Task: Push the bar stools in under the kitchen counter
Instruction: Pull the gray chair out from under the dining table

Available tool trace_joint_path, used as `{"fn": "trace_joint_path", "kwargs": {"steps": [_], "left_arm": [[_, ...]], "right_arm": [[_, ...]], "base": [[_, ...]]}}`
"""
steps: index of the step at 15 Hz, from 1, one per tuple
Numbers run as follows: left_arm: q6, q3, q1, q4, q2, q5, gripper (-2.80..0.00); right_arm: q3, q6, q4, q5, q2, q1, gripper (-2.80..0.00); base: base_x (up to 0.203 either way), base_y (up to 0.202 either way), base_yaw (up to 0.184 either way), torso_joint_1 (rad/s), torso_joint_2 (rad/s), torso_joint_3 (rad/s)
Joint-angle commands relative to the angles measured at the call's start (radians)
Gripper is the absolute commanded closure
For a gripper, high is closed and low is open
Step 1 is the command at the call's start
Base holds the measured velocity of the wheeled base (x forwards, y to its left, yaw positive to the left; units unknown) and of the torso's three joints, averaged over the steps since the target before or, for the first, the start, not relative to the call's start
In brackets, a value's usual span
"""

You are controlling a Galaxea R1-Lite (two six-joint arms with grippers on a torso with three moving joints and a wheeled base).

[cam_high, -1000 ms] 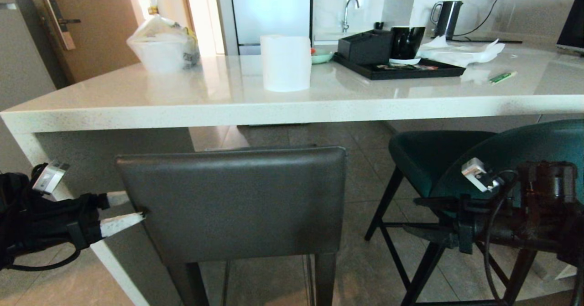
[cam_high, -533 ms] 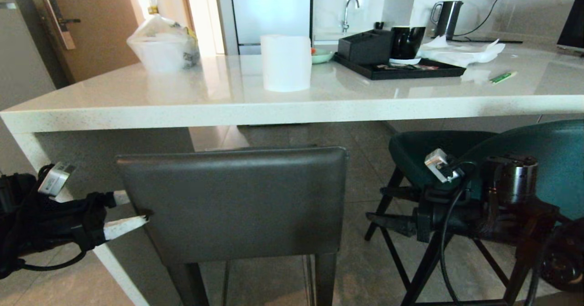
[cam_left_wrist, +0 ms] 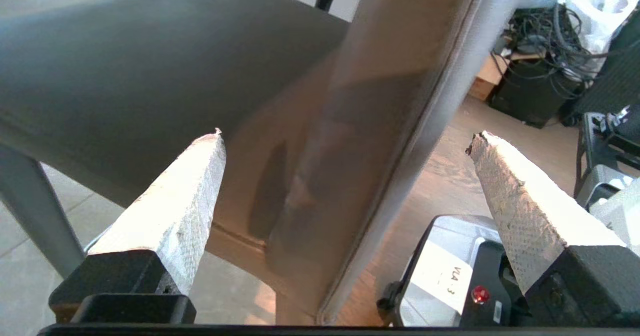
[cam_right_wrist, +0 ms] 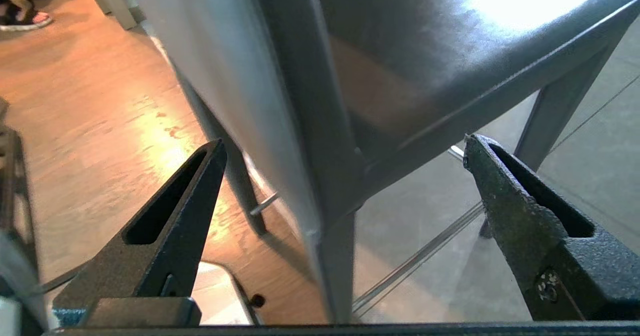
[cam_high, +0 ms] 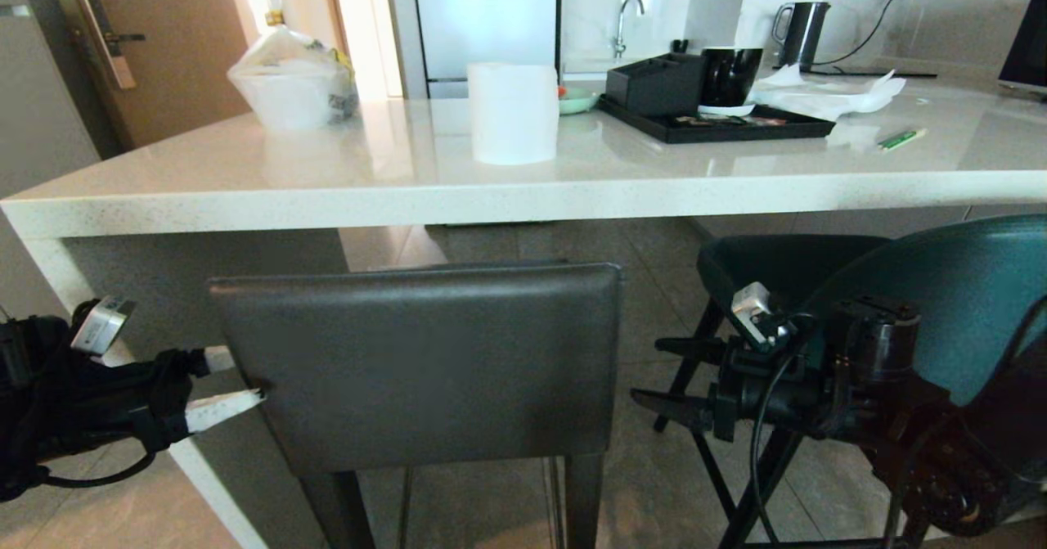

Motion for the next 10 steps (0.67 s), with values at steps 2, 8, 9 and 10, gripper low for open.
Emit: {"fn": "trace_joint_path", "kwargs": {"steps": [2,8,9,10], "left_arm": [[0.002,-0.009,0.001,-0.006,0.026,-0.004,-2.80],[-0.013,-0.014,0.028,-0.077,0.052,-0.006,-2.80],[-0.018,-0.017,0.034,-0.081,0.050,-0.010,-2.80],[-0.021,-0.024,0.040,-0.081,0.052,-0.011,-2.80]], "right_arm": [[-0.065,-0.003,-0.009,0.004,0.074,-0.001,-2.80],[-0.158,0.037,-0.003,0.004,0.107,0.024,-2.80],[-0.161,0.044,-0.002,0.003,0.109,0.044,-2.80],[-0.162,0.045,0.001,-0.006,0.111,0.064,-2.80]], "base": [[0.000,0.000,0.000,0.000,0.00,0.000],[0.000,0.000,0.000,0.000,0.00,0.000],[0.000,0.000,0.000,0.000,0.00,0.000],[0.000,0.000,0.000,0.000,0.00,0.000]]}}
